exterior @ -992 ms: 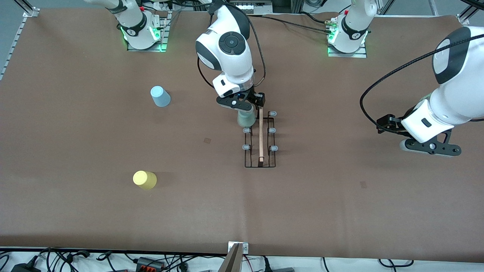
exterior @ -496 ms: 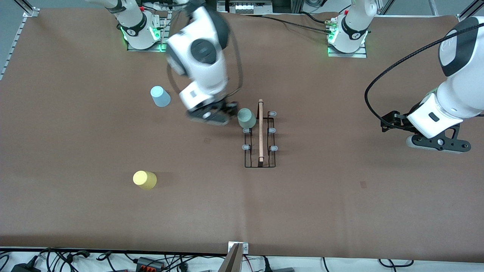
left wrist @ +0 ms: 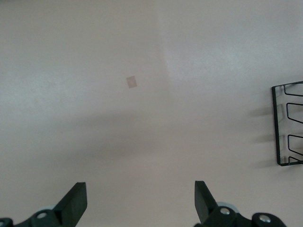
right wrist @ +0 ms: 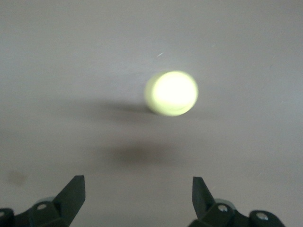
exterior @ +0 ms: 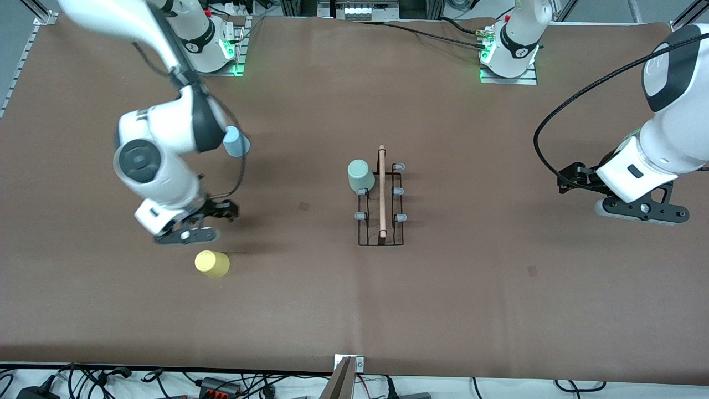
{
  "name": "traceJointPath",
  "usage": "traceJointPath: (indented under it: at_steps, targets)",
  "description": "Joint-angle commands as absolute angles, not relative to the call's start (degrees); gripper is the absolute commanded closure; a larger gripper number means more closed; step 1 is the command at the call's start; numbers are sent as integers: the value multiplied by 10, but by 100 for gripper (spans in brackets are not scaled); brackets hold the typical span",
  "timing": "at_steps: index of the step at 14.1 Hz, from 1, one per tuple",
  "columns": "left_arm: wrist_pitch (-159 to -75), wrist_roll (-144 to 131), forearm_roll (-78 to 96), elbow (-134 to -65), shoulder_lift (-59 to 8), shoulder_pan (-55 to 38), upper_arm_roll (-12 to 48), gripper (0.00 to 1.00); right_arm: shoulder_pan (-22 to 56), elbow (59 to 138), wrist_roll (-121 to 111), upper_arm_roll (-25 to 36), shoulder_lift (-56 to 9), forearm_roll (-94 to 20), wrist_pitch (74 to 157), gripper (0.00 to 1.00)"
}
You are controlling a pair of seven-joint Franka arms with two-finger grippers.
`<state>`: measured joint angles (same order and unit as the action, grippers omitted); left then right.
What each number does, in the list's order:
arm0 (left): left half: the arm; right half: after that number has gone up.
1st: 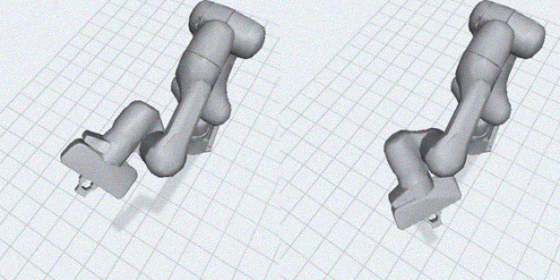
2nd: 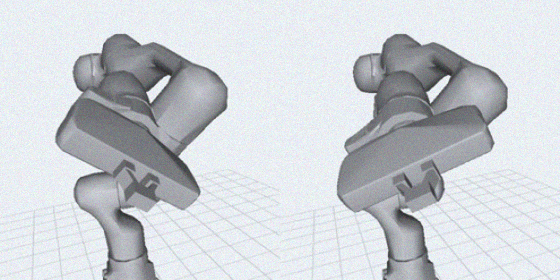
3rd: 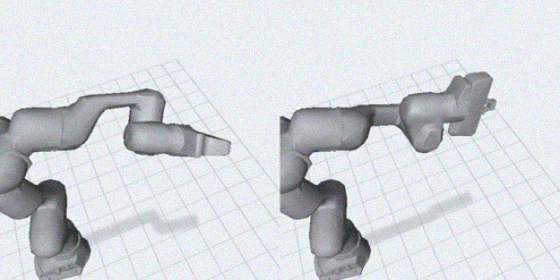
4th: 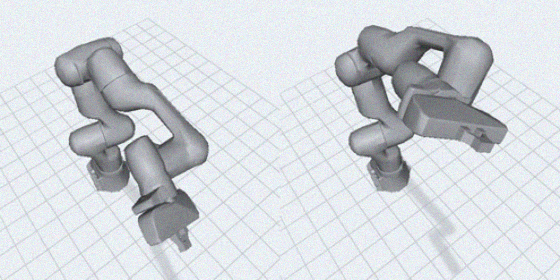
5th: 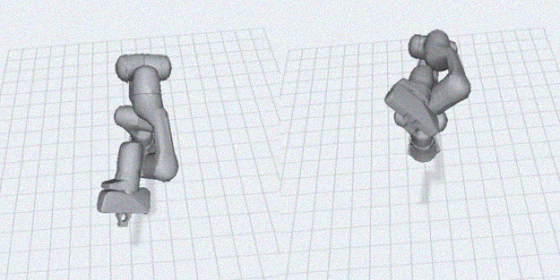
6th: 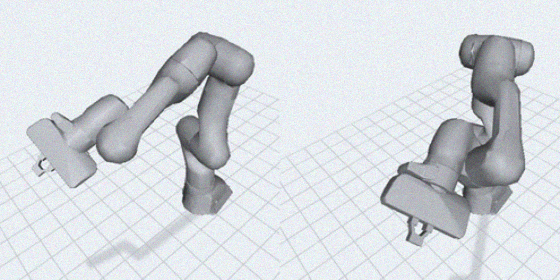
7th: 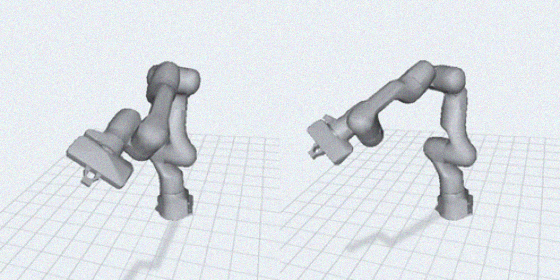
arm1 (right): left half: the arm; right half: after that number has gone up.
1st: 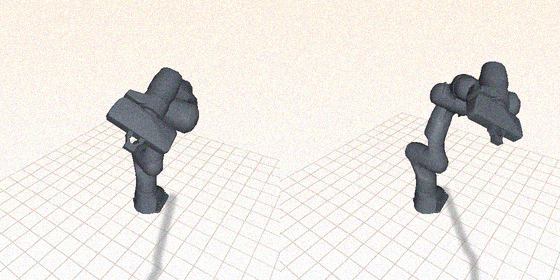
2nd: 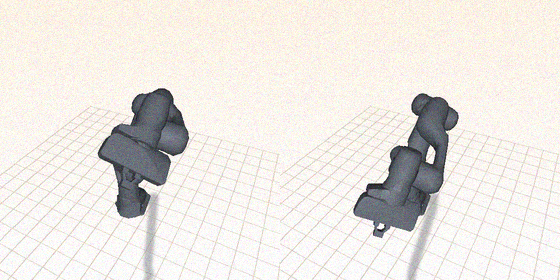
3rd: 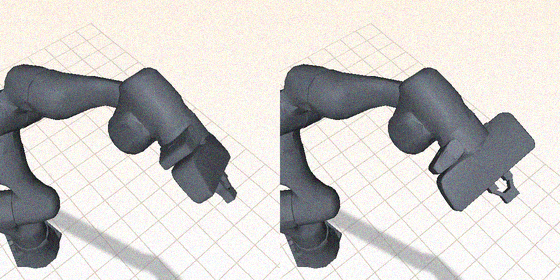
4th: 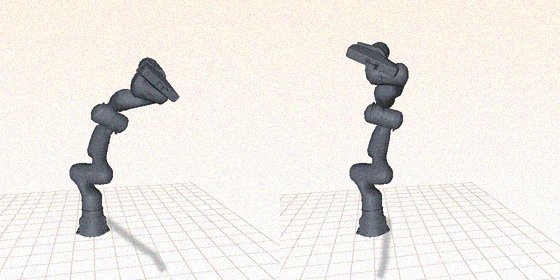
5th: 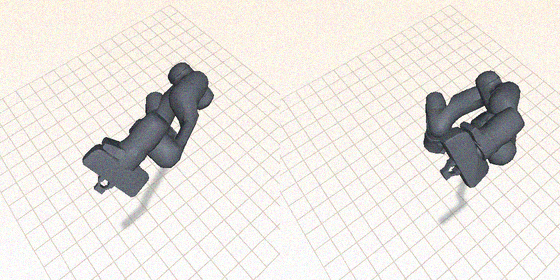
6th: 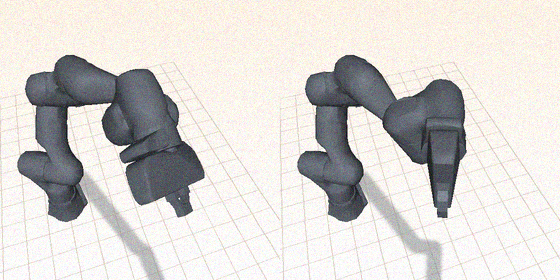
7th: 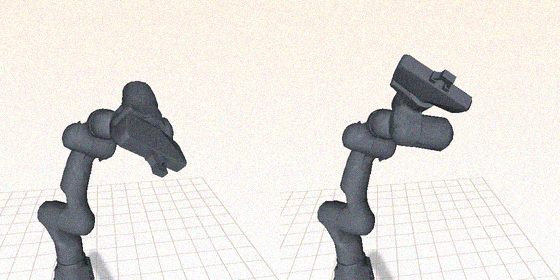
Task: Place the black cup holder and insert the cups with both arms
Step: 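Move the right gripper to the yellow cup and grasp it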
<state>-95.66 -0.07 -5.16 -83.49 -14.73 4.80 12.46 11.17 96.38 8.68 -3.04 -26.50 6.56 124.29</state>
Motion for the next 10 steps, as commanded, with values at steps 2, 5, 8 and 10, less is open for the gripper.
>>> traceJointPath:
  at_steps: [2,5,8,10]
  targets:
    - [-952,4,-43,-840,-136,54,130,0,88,986,8,-28,-299,71,1352,0]
    - [-954,4,-42,-839,-136,54,131,0,87,990,6,-12,-335,72,1421,0]
    - [-955,4,-42,-838,-137,55,131,0,87,991,6,-10,-349,71,1452,0]
    - [-961,4,-42,-838,-138,55,130,0,89,991,6,1,-362,71,1481,0]
